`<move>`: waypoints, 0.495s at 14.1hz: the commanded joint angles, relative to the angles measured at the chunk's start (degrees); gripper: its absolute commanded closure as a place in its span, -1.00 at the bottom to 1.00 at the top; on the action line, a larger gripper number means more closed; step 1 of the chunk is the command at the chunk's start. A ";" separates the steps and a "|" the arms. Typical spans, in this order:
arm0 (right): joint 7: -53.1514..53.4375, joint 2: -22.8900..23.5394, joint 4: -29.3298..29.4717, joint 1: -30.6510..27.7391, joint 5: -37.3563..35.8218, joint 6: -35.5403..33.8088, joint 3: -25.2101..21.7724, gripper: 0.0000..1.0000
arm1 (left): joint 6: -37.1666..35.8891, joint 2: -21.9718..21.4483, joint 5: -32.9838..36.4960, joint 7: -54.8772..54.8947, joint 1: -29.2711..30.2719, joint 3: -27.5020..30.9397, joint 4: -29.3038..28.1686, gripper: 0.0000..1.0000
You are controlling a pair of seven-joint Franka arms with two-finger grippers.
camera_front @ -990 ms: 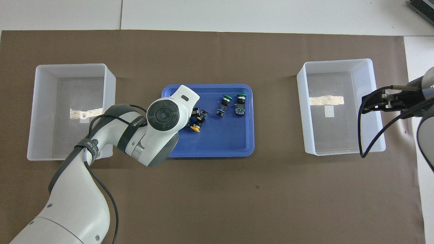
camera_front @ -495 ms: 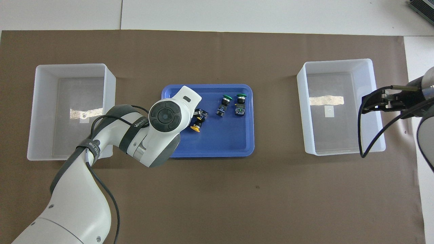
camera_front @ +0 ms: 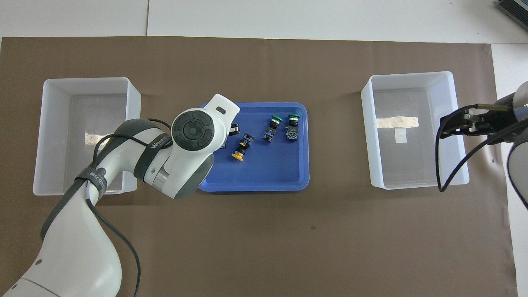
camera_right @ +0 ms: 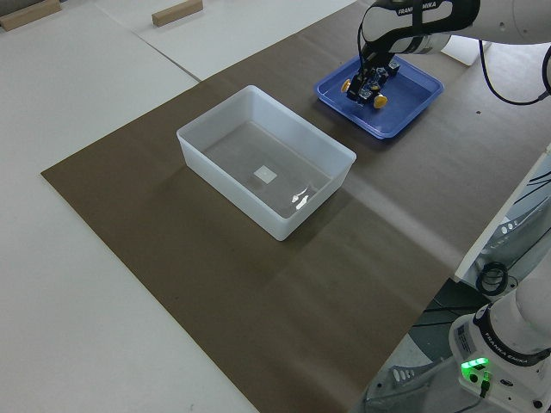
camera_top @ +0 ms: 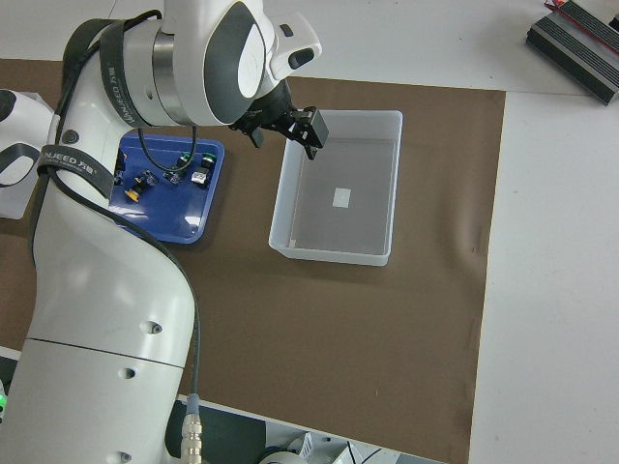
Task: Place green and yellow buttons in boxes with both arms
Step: 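Carry the yellow button into the nearby clear bin with the left gripper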
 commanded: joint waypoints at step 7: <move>-1.51 -0.32 -0.16 -0.60 1.62 -0.08 0.33 -1.00 | -9.11 -11.39 -7.30 11.82 13.09 -0.06 -0.73 1.00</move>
